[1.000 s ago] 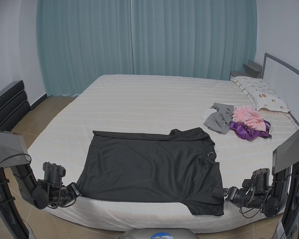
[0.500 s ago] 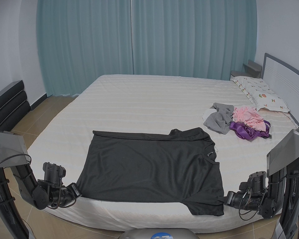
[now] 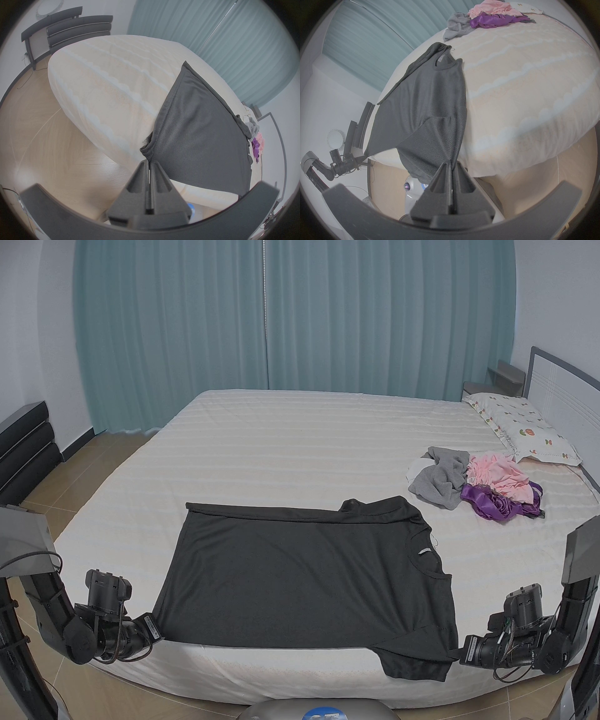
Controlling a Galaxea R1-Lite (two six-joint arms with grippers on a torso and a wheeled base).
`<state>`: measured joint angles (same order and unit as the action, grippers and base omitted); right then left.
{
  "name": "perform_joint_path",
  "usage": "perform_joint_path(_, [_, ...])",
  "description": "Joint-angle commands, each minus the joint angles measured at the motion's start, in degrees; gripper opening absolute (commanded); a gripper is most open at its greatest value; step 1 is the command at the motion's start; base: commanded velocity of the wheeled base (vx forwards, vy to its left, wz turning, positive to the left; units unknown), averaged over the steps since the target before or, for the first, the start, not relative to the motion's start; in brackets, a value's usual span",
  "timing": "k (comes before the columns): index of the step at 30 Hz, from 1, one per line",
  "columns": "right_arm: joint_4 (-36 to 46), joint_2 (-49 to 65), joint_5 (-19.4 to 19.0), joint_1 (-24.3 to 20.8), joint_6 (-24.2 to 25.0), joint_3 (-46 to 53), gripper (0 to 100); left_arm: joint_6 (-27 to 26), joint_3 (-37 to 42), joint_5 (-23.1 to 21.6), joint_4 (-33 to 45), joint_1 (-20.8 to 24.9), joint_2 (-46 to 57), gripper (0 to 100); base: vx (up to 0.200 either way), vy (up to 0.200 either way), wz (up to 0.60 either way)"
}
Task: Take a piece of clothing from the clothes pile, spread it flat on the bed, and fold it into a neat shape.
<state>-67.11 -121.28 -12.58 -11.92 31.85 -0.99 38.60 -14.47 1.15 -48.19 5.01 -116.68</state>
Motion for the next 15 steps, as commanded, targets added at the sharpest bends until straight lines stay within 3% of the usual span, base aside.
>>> perform_joint_path(1, [3.21, 6.85, -0.08, -0.29, -0.39, 0.99, 0, -1.33, 1.02, 0.17, 0.03, 0.0, 0.48, 0, 0.0, 0.0, 0.0])
perform_joint_path(5, [8.93, 8.34, 0.01, -1.61, -1.09, 0.99, 0, -1.68, 1.11, 0.26, 0.11, 0.0, 0.4, 0, 0.0, 0.0, 0.0])
perform_joint_path(15, [9.63, 8.52, 0.1, -1.61, -1.44, 0.99, 0, -3.44, 1.9, 0.35, 2.05, 0.09, 1.98, 0, 0.0, 0.0, 0.0])
